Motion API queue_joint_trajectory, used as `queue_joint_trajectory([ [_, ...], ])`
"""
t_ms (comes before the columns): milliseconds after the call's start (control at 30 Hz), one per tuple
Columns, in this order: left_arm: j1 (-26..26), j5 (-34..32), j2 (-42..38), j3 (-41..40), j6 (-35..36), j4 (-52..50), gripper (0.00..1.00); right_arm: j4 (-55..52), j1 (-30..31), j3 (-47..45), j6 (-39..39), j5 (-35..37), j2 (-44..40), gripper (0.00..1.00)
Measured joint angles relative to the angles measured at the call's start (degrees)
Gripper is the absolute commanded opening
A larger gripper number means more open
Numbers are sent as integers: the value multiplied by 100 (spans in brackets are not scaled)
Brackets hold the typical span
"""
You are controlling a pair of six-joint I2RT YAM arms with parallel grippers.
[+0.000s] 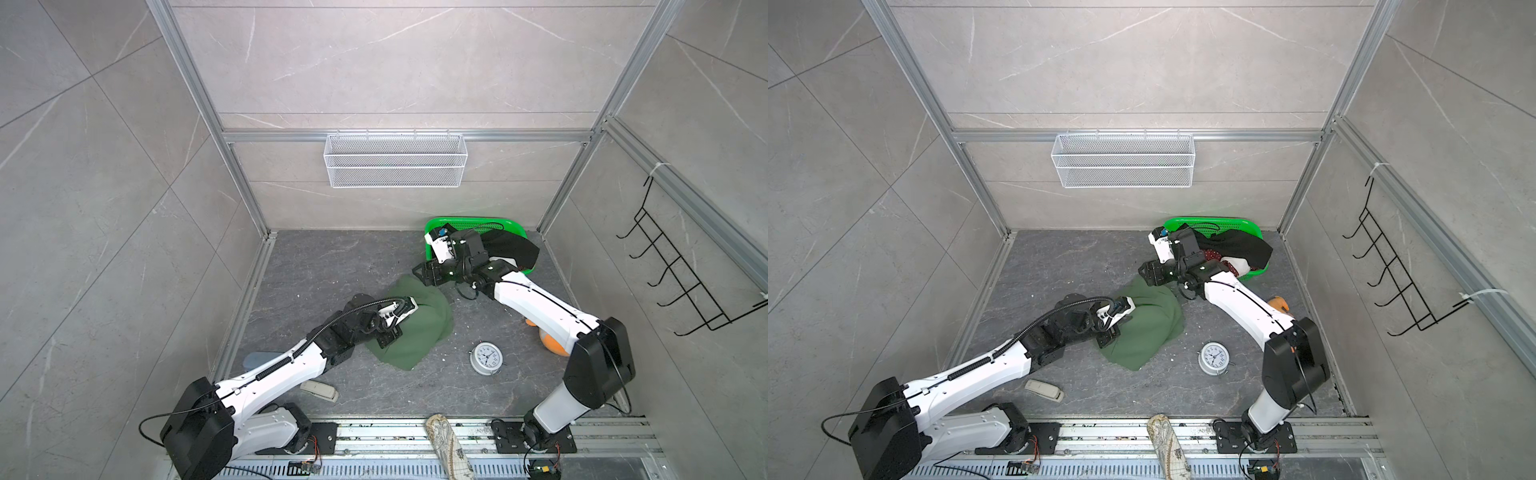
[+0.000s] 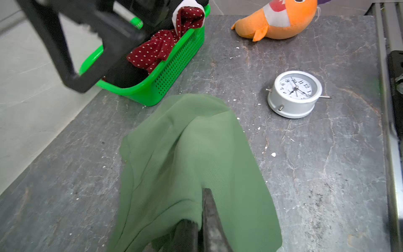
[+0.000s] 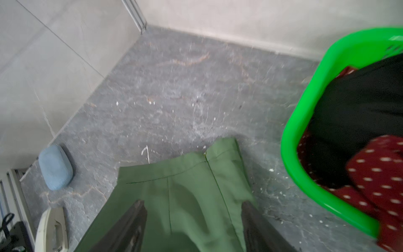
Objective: Fold and stack skirts
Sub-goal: Flatten out the skirt at the center of the table.
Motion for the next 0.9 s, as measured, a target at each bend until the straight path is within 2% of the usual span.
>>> queue_joint_trajectory([
  [333, -807, -184, 901, -146, -380, 131, 0, -710, 435, 603, -511, -861, 841, 70],
  [533, -1040, -380, 1207, -146, -481, 289, 0, -1110, 564, 1056, -739, -957, 1226, 70],
  [667, -1093, -428, 1224, -234, -614, 409, 0, -1311, 562, 1226, -737, -605, 1628, 66],
  [900, -1104, -682, 988, -710, -922, 592, 0, -1692, 557, 1453, -634, 737, 2247, 58],
])
